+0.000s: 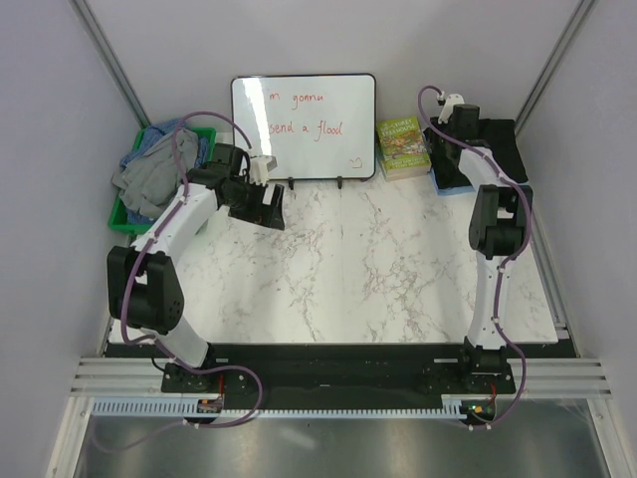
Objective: Fold and stack the long sleeve shirts
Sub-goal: Neatly place the folded shirt to the corner
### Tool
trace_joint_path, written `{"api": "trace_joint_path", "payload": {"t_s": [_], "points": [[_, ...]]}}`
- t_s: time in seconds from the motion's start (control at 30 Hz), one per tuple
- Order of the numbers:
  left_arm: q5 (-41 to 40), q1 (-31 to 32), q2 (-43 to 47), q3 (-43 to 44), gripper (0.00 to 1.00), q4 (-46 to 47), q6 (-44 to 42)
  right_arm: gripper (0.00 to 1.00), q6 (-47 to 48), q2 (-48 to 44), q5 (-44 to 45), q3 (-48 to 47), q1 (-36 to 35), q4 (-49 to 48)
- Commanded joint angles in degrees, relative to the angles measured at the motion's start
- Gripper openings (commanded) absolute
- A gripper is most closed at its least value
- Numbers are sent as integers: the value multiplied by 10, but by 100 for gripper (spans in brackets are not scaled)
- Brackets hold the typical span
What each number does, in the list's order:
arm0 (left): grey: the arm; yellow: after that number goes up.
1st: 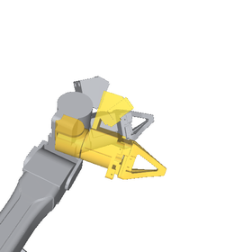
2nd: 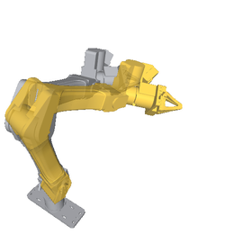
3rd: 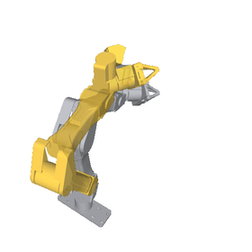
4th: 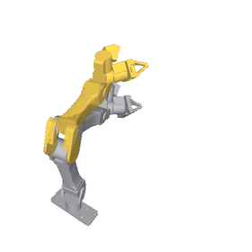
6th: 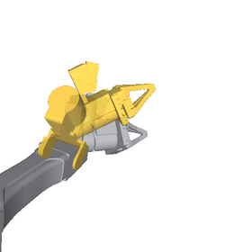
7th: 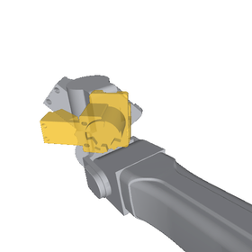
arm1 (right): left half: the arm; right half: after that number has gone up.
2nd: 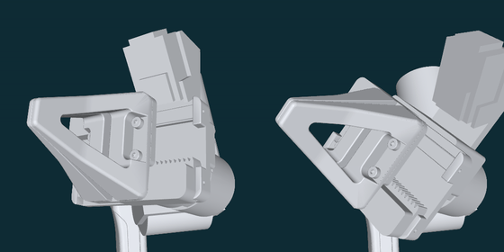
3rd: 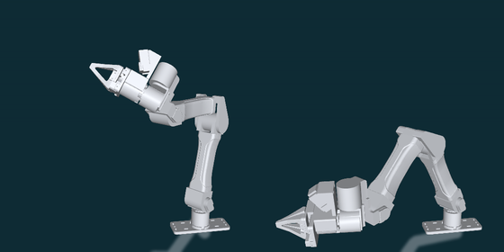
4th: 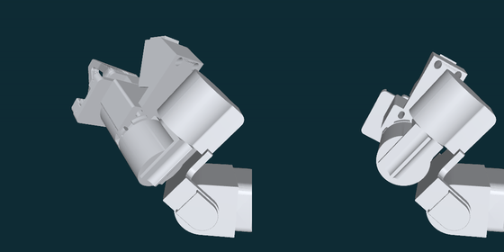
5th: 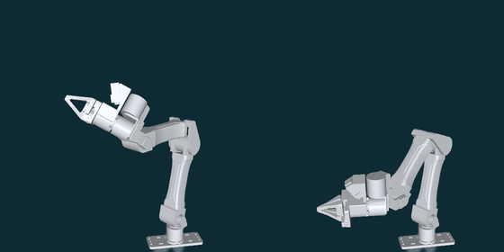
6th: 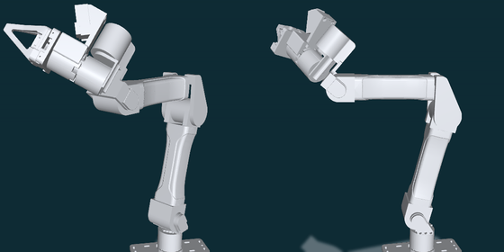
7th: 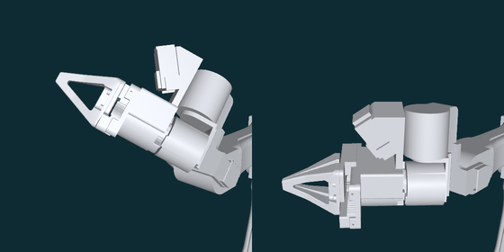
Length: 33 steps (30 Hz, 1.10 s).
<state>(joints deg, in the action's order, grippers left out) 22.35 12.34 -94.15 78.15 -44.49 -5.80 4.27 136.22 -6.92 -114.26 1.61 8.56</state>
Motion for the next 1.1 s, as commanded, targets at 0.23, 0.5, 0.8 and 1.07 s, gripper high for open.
{"api": "trace_joint_path", "payload": {"t_s": [0.23, 0.5, 0.8, 1.07], "points": [[-14, -11, 1, 10, 99, 4, 7, 10, -28, 44, 25, -83, -7, -17], [-13, -13, 0, 7, 99, 2, 12, 0, -67, 49, 14, -101, -7, -57], [-10, -14, 3, -3, 99, -1, 13, 0, -66, 80, 15, -126, -8, -68], [37, -34, 9, 16, 99, -4, 26, 48, -72, 4, -12, -101, -7, -77]]}}
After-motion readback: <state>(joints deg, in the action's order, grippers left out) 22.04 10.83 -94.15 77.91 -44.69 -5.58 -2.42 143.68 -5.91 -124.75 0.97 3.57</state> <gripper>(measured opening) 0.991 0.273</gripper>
